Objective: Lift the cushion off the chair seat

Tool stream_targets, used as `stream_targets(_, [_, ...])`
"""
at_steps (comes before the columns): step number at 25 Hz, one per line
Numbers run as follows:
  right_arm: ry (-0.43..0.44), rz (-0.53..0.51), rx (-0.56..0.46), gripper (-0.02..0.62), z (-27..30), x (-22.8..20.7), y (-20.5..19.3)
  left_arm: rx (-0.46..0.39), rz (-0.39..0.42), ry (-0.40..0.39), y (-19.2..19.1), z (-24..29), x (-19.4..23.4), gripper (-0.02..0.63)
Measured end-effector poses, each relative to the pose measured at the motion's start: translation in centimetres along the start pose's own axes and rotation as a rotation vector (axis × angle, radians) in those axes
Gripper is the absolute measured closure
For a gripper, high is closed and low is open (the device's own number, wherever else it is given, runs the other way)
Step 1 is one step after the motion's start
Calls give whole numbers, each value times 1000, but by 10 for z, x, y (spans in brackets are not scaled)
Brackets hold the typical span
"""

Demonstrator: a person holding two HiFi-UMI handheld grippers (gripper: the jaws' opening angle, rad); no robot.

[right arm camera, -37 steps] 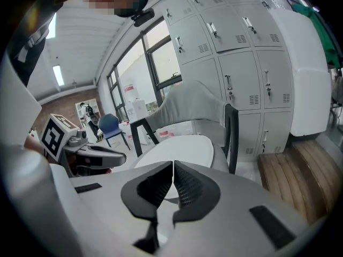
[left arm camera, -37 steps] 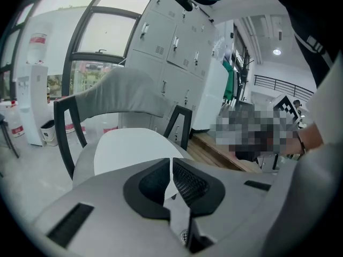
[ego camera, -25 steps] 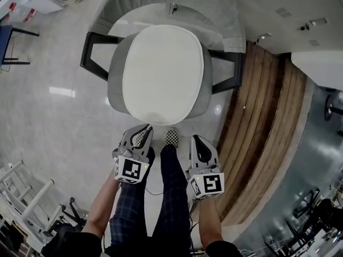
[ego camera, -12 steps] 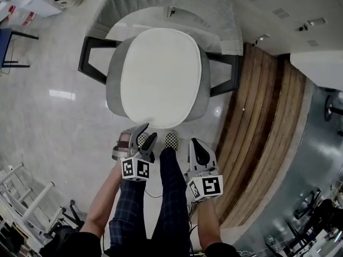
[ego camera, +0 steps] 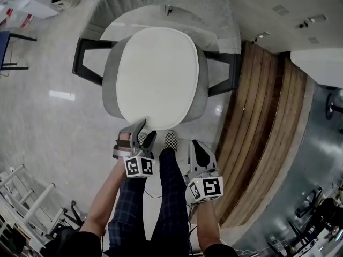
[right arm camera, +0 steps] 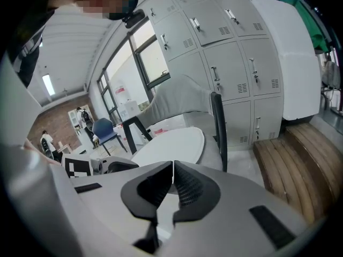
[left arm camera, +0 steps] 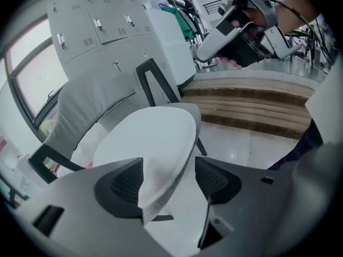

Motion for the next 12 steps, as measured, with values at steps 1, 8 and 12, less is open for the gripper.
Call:
stream_targets(1, [0, 6, 0, 566, 0, -2, -1, 4, 2, 3, 0, 2, 0, 318])
stream_targets(8, [13, 51, -6, 566, 3, -11, -7, 24, -11, 26, -2, 16, 2, 318])
stream_targets(12, [21, 58, -3, 566, 6, -14, -10, 49, 12, 62, -4, 24, 3, 319])
Point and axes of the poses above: the fingertips, and each gripper's own axes: z forward along the fingers, x to its left, y out of its top, the point moved 4 cm from there along -z, backward along the fingers, and after that the axes turned 10 degrees about x, right-handed, at the moved point
